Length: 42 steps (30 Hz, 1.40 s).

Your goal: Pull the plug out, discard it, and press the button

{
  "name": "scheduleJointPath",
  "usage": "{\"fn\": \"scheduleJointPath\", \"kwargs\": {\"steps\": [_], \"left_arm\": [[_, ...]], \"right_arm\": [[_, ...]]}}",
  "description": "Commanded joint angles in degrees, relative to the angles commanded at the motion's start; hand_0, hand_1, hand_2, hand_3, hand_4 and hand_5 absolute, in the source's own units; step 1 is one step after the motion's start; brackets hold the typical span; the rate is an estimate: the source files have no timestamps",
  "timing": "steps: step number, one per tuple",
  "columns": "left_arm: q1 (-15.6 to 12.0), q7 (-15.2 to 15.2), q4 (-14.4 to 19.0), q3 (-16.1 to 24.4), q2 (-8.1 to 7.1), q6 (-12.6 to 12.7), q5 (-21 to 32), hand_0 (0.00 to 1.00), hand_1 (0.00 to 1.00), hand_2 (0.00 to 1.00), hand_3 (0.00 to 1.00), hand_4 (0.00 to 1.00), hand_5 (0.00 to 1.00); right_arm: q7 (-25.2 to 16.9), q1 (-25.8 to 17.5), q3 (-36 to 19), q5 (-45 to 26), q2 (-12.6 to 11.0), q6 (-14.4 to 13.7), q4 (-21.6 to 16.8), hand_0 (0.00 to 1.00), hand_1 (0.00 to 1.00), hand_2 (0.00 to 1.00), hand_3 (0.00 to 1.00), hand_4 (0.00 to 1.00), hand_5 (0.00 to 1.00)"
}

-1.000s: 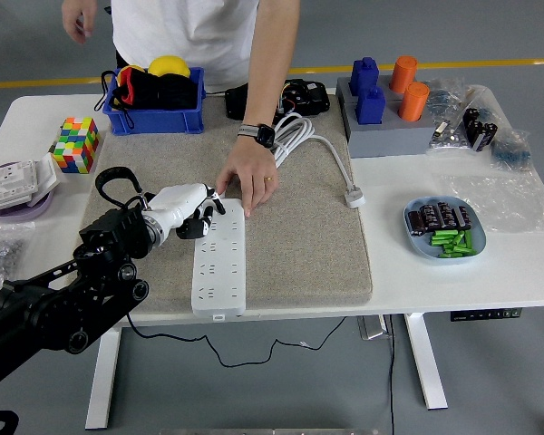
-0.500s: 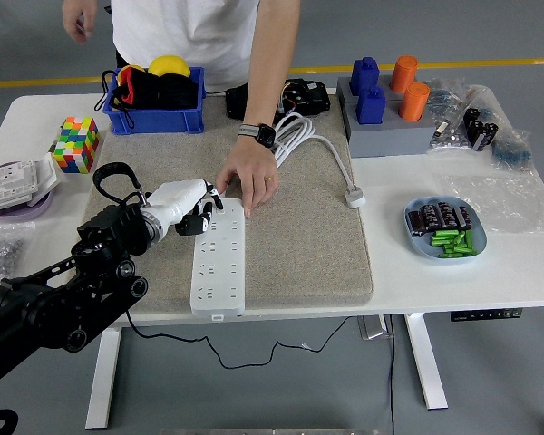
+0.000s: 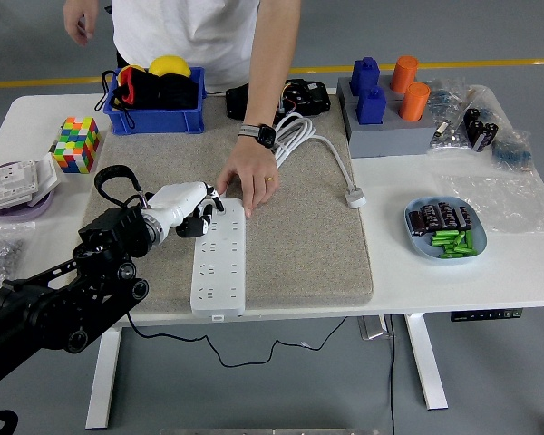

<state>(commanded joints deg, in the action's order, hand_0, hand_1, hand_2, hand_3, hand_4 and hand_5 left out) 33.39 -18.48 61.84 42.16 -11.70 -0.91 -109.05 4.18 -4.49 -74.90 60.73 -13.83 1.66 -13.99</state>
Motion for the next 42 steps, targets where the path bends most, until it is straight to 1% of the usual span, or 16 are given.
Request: {"fn": "scheduleJointPath", "kwargs": {"steps": [10,14,17,20,24,25,27,28,30,31,33,36,37,40,42], "left_arm": [[0.1,-0.1,0.0,-0.6,-0.15,-0.1,0.4,0.021,0.018,0.13,0.621,0.075,0.002],[0.0,-0.1,0.8,0.3,-0.24,0.0,0.1,0.021,0.018,0.13,0.62,0.077,0.002],[-0.2,-0.3,2.4,1.3,-0.48,-0.1,-0.1,0.021,0.018,0.13,0.62,0.077,0.002],[-0.6,-0.5,5.1,2.9,-0.95,-0.1,-0.4,0.021,0.019,0.13,0.62,0.078,0.002],[-2.3,0.5,9.6,6.7,-1.82,0.5,-1.8,0.021,0.019,0.13,0.62,0.078,0.002],[-2.9,0.7,10.8,8.0,-2.1,0.5,-1.1,0.08,0.065,0.134,0.618,0.103,0.002],[-4.6,0.8,13.3,11.1,-2.51,0.4,0.0,0.08,0.065,0.134,0.618,0.103,0.002],[-5.1,0.9,14.1,12.2,-2.61,0.3,0.2,0.08,0.065,0.134,0.618,0.103,0.002],[-7.3,1.0,16.3,15.9,-2.84,-0.3,1.7,0.08,0.065,0.134,0.618,0.103,0.002],[-8.2,1.4,17.0,17.6,-2.94,-0.3,2.1,0.476,0.572,0.544,0.706,0.649,0.002],[-9.7,2.6,17.7,20.7,-3.27,0.3,2.0,0.476,0.572,0.544,0.706,0.649,0.002],[-11.8,5.2,17.5,24.6,-3.57,2.3,1.2,0.476,0.572,0.544,0.706,0.649,0.002],[-12.6,6.2,17.4,26.2,-3.56,3.2,1.3,0.837,0.864,0.812,0.83,0.742,0.205],[-15.3,9.9,17.0,31.5,-3.28,6.9,1.3,0.837,0.864,0.812,0.83,0.742,0.205],[-16.4,11.4,16.9,33.9,-3.17,8.7,1.3,0.837,0.864,0.812,0.83,0.742,0.205]], "right_arm": [[0.0,0.0,0.1,-0.1,0.0,0.0,0.0,0.725,0.674,0.659,0.634,0.739,0.59],[0.0,0.0,-0.1,0.0,0.0,0.0,0.0,0.725,0.674,0.659,0.635,0.739,0.59],[0.0,0.1,-0.1,0.0,0.0,0.0,0.0,0.725,0.674,0.659,0.635,0.739,0.59],[0.0,0.1,0.0,0.1,0.0,0.0,0.0,0.725,0.674,0.659,0.634,0.739,0.59],[0.0,0.2,-0.1,0.2,0.1,0.0,0.0,0.725,0.674,0.659,0.634,0.739,0.59],[0.0,0.2,-0.1,0.2,0.1,0.0,0.0,0.725,0.675,0.659,0.634,0.739,0.59],[0.0,0.1,-0.2,0.3,0.1,0.0,0.0,0.725,0.675,0.659,0.634,0.739,0.59],[0.0,0.1,-0.3,0.3,0.1,0.0,0.0,0.725,0.675,0.659,0.634,0.739,0.59],[0.0,0.1,-0.2,0.3,0.1,0.0,0.0,0.725,0.675,0.659,0.634,0.739,0.59],[0.0,0.1,-0.2,0.4,0.2,0.0,0.0,0.725,0.674,0.659,0.634,0.739,0.591],[0.0,0.3,-0.3,0.4,0.2,0.0,0.0,0.725,0.674,0.659,0.634,0.739,0.591],[0.0,0.6,-0.5,0.5,0.1,0.0,-0.1,0.725,0.674,0.659,0.634,0.739,0.591],[-0.1,0.7,-0.6,0.6,0.0,0.0,-0.1,0.725,0.674,0.658,0.634,0.739,0.591],[-0.1,1.0,-0.7,0.6,-0.1,0.0,0.0,0.725,0.674,0.658,0.634,0.739,0.591],[-0.1,1.1,-0.8,0.7,-0.1,0.0,0.0,0.725,0.674,0.658,0.634,0.739,0.591]]}}
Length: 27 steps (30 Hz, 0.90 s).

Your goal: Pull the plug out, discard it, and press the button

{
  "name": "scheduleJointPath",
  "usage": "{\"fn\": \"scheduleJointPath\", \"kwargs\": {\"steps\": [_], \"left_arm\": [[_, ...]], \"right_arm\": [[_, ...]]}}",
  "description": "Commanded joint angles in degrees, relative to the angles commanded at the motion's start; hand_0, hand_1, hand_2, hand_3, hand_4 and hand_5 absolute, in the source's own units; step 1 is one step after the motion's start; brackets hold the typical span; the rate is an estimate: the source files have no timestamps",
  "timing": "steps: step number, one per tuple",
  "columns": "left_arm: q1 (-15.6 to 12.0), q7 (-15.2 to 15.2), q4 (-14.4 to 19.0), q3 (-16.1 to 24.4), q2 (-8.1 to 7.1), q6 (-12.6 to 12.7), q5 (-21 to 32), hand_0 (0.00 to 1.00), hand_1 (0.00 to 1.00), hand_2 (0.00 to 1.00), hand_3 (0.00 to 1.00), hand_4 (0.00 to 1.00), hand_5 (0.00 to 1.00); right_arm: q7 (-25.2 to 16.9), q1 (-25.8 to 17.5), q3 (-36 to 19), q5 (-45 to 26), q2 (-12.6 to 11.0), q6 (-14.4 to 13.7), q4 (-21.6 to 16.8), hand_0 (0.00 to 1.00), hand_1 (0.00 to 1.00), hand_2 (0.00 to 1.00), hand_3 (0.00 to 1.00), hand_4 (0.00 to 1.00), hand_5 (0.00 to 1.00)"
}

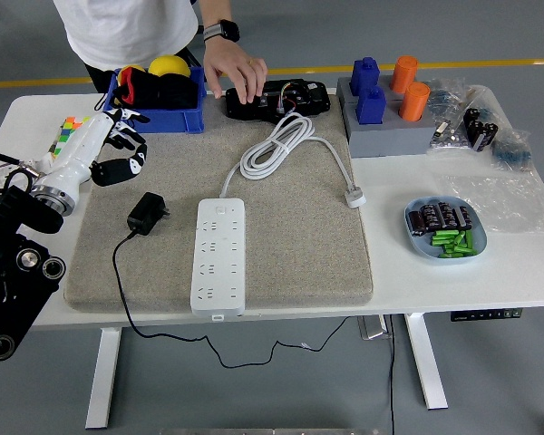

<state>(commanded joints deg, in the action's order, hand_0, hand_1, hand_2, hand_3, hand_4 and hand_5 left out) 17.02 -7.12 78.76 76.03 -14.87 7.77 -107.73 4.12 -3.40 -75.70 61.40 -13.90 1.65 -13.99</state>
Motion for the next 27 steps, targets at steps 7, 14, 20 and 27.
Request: {"fn": "scheduleJointPath", "kwargs": {"steps": [7,14,20,27], "left_arm": [[-2.5,1.4,-1.1,5.7,0.15,2.3,-1.4,0.903,0.944,0.881,0.861,0.76,0.445],[-3.6,0.9,-2.1,8.2,0.38,2.1,-2.2,0.905,0.944,0.882,0.861,0.746,0.475],[-2.6,0.5,-4.0,7.9,0.07,1.8,-2.6,0.906,0.945,0.885,0.862,0.746,0.484],[-0.5,-0.7,-5.3,4.8,-0.99,1.1,-7.4,0.908,0.947,0.889,0.863,0.745,0.486]], "right_arm": [[0.0,0.1,-0.1,0.1,0.2,0.0,0.1,0.725,0.674,0.659,0.635,0.739,0.59],[0.0,0.2,-0.2,0.1,0.1,0.1,0.1,0.726,0.674,0.659,0.634,0.739,0.59],[0.1,-0.3,0.0,0.1,0.4,0.1,0.2,0.726,0.674,0.659,0.635,0.739,0.59],[0.0,-2.4,-0.4,0.1,1.2,0.1,0.1,0.725,0.674,0.658,0.635,0.739,0.59]]}}
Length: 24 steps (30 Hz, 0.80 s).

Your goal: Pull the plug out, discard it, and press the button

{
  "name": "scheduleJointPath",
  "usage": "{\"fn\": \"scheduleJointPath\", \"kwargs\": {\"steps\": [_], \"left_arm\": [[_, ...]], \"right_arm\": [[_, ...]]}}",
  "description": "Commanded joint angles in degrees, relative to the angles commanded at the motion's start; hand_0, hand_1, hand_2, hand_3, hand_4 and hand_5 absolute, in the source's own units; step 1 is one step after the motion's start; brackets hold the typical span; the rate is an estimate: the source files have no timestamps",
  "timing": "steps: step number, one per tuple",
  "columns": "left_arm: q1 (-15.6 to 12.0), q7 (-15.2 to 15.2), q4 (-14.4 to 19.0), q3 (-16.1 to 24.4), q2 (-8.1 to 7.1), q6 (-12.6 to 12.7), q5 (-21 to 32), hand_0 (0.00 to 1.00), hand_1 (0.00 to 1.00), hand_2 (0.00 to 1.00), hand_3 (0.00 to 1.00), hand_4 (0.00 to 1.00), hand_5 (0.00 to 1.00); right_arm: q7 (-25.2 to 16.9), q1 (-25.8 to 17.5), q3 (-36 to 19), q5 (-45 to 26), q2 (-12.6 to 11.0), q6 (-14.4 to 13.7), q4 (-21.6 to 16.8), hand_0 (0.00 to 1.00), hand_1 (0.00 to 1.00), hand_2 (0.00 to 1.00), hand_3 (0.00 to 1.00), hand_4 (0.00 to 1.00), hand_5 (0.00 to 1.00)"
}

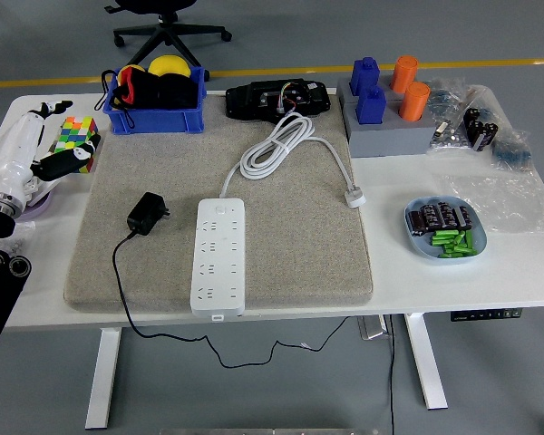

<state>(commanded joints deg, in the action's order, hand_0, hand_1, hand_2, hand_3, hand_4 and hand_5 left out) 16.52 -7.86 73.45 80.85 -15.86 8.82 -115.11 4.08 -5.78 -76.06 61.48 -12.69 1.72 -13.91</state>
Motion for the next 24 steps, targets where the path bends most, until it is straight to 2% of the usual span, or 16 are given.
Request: {"fn": "scheduleJointPath", "kwargs": {"steps": [10,24], "left_arm": [[3.0,-1.6,-1.8,-4.6,-1.16,-1.2,-2.1,0.916,0.956,0.906,0.866,0.74,0.499],[4.7,-2.8,-2.1,-5.7,-1.67,-1.9,-6.4,0.92,0.959,0.91,0.869,0.736,0.501]], "right_arm": [[-0.2,-0.4,-0.4,-0.1,0.3,0.1,-0.3,0.726,0.674,0.658,0.634,0.74,0.592],[-0.3,-0.1,-0.9,-0.1,0.1,0.1,-0.2,0.727,0.674,0.659,0.635,0.738,0.59]]}}
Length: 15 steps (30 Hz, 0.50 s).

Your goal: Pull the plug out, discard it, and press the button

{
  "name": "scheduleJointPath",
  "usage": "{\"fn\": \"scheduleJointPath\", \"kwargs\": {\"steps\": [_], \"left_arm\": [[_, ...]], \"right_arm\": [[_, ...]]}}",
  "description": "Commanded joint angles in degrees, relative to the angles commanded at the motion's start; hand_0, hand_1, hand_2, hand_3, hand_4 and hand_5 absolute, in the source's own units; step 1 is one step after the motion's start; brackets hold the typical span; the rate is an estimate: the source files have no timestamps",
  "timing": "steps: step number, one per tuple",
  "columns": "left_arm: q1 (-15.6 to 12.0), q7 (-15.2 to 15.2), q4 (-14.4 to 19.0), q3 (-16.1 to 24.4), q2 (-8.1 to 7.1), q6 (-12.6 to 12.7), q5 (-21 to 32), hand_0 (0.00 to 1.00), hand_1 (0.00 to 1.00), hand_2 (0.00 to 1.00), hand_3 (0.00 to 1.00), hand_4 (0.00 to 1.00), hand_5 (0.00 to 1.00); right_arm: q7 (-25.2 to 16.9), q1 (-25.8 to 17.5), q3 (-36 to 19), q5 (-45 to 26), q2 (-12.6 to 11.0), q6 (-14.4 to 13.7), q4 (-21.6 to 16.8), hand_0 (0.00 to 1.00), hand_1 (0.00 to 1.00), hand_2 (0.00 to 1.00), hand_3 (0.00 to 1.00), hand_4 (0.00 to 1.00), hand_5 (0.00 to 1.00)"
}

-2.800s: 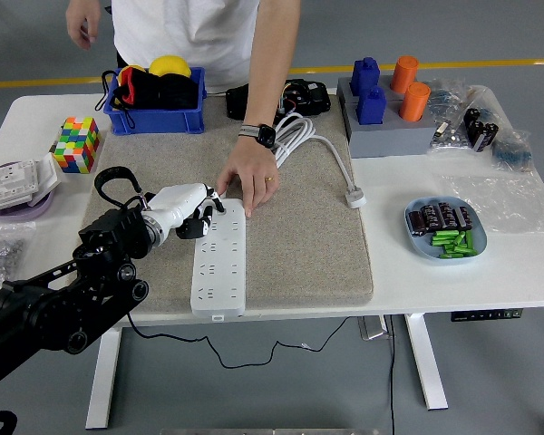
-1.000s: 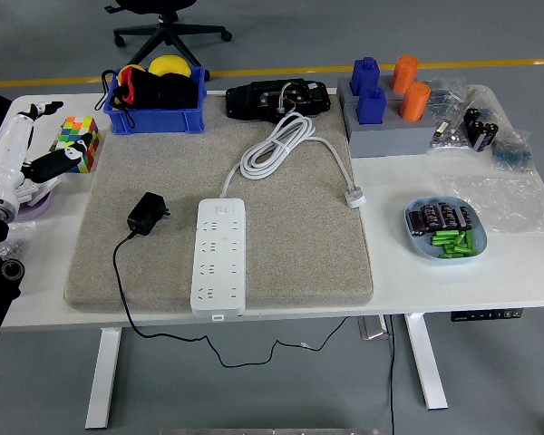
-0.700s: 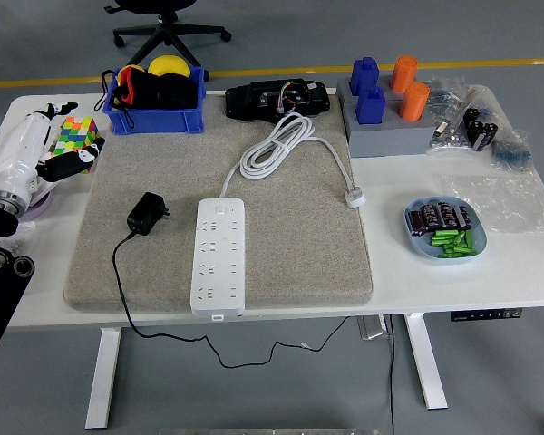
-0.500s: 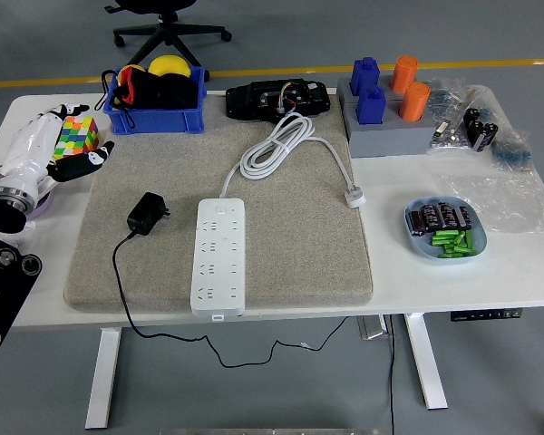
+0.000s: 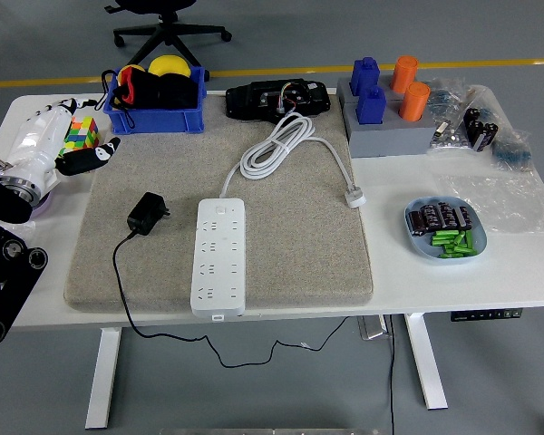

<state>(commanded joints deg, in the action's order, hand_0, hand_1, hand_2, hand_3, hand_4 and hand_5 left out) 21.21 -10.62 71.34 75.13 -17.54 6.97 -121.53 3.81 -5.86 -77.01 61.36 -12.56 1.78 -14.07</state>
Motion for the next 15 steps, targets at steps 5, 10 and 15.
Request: {"fn": "scheduleJointPath", "kwargs": {"steps": [5,10,15], "left_arm": [[0.4,-0.4,-0.2,-0.3,0.18,-0.2,-1.7,0.926,0.969,0.922,0.871,0.736,0.503],[1.0,-0.7,-0.3,-1.2,0.05,-0.5,-2.7,0.929,0.972,0.925,0.871,0.738,0.511],[1.1,-0.6,-0.3,-1.4,-0.03,-0.6,-2.8,0.929,0.972,0.925,0.871,0.738,0.511]], "right_arm": [[0.0,-0.1,-0.2,0.0,0.2,0.0,0.1,0.727,0.675,0.659,0.634,0.738,0.59],[0.0,0.1,-0.3,0.1,0.2,0.1,0.1,0.728,0.674,0.659,0.634,0.738,0.59],[0.0,0.3,-0.7,0.2,-0.1,0.0,0.1,0.728,0.674,0.659,0.634,0.738,0.59]]}}
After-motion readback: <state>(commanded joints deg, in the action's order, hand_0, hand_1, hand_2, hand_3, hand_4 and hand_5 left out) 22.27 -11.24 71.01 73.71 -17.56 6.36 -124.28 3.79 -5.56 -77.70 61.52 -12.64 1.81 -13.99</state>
